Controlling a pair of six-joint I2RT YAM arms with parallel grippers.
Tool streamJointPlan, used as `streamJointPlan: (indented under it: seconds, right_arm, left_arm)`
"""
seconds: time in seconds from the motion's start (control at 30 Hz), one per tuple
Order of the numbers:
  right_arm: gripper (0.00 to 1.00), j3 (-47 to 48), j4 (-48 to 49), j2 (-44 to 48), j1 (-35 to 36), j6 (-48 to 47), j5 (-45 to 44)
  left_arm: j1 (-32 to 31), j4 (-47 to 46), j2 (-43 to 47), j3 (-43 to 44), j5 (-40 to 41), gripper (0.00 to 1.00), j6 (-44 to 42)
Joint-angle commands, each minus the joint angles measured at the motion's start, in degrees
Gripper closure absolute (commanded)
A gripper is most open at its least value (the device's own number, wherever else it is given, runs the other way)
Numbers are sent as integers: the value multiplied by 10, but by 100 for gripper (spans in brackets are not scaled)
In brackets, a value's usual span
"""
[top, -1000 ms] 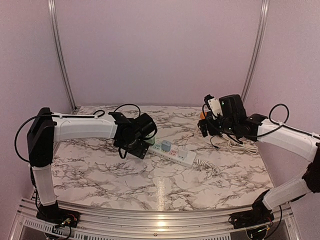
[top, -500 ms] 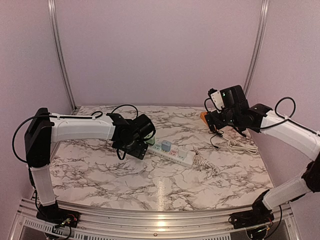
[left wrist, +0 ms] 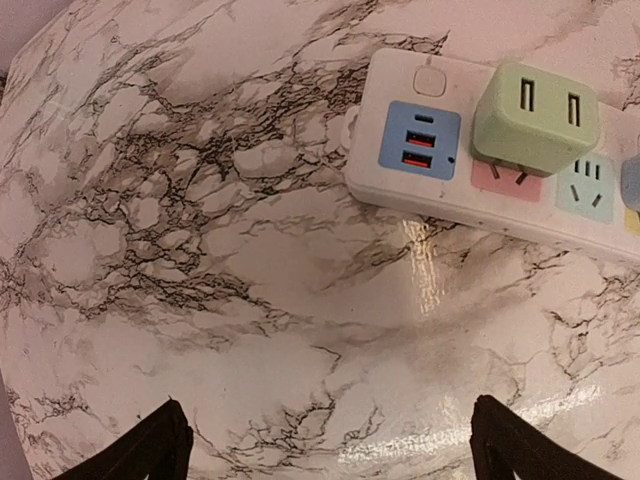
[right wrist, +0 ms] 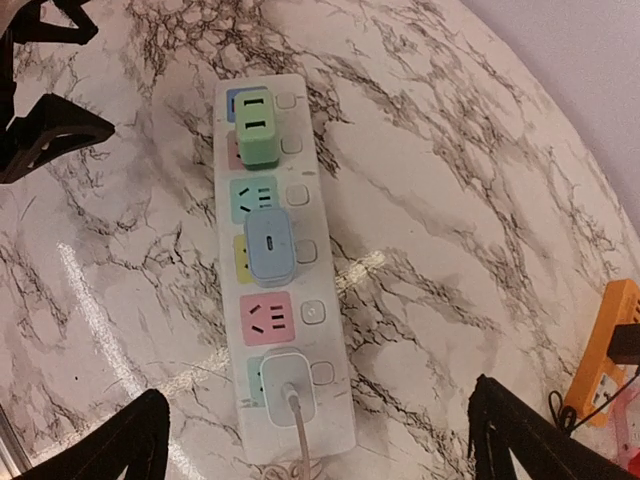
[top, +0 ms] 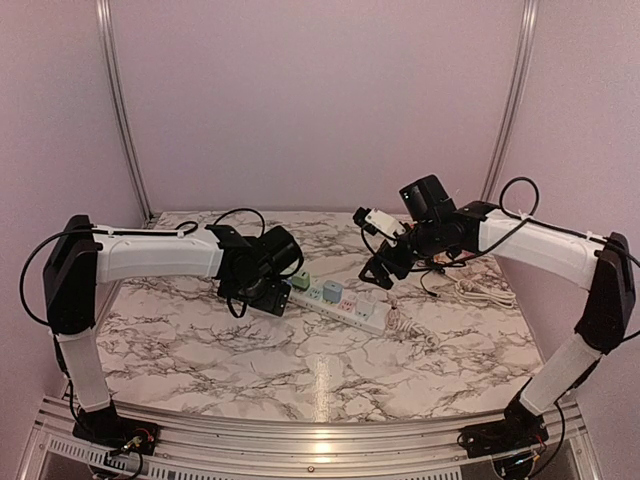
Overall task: Insert the plug
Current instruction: Move the socket to the corner of the board.
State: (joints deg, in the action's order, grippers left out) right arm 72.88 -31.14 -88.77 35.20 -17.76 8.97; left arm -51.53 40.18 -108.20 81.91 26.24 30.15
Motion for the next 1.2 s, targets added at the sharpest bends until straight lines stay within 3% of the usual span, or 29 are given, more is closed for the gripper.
streamJointPlan:
  seconds: [0.0, 0.17, 0.37, 0.93, 1.17]
  right_arm:
    - [2, 75, -57, -80, 37, -61, 44]
    - [2, 167, -113, -195, 45, -79, 34]
    - [2, 217, -148, -266, 49, -87, 29]
    - [1, 212, -114, -327, 48, -67, -14]
    - [5, 256, -129, -354, 48, -66, -23]
  left_arm:
    - [4, 1, 35, -22, 4, 1, 20]
    - [4, 1, 49, -38, 5, 1, 25]
    - [4, -4, 55, -48, 4, 1, 30]
    - [4, -16, 48, -56, -1, 1, 36]
    - [5, -17, 45, -56, -3, 1, 39]
